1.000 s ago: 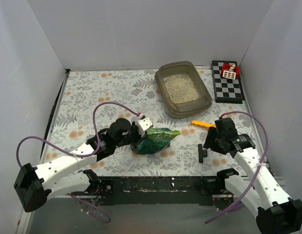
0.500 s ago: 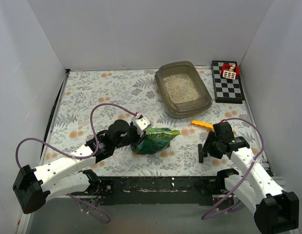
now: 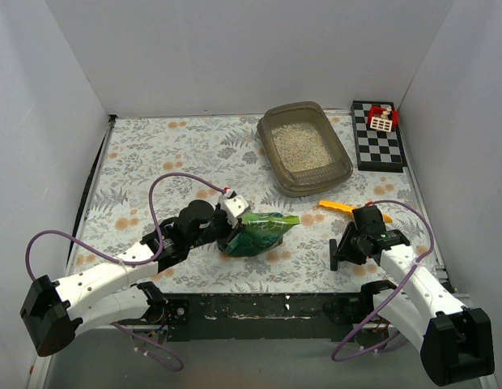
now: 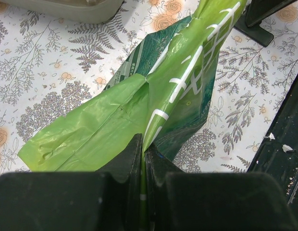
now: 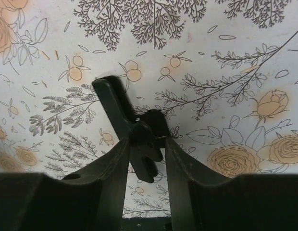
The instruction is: Fill the litter box with clean litter
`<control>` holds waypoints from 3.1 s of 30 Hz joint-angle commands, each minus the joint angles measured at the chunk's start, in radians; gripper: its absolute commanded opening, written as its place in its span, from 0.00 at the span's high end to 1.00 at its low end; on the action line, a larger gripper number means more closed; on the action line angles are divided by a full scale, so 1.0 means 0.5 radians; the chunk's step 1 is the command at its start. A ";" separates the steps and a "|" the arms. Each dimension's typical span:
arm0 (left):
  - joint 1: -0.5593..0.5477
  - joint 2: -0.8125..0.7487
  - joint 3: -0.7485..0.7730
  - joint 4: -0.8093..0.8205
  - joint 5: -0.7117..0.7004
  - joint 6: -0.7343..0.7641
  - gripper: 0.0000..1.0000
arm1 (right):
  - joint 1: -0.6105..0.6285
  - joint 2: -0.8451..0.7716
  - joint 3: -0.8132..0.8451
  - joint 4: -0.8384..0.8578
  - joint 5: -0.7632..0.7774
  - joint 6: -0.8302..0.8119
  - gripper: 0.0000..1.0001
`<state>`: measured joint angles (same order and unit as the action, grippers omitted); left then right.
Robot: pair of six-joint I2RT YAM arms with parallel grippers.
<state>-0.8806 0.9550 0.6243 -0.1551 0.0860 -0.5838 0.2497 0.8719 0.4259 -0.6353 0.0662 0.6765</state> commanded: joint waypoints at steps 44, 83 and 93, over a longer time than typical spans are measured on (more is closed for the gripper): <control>0.239 0.661 1.571 -0.372 0.579 -0.942 0.46 | 0.028 0.085 1.823 -0.190 -1.344 -1.074 0.99; 0.589 0.646 1.105 0.902 1.064 -1.811 0.48 | 0.387 0.462 1.802 0.709 -1.464 -0.390 0.99; 0.614 0.584 1.003 1.071 1.098 -1.863 0.90 | 0.430 0.477 1.781 0.743 -1.445 -0.341 0.99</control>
<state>-0.5777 1.2919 1.1458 0.3157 0.6304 -1.5078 0.4534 1.1130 1.3251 -0.3252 -0.6628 0.4911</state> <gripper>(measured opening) 0.143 0.040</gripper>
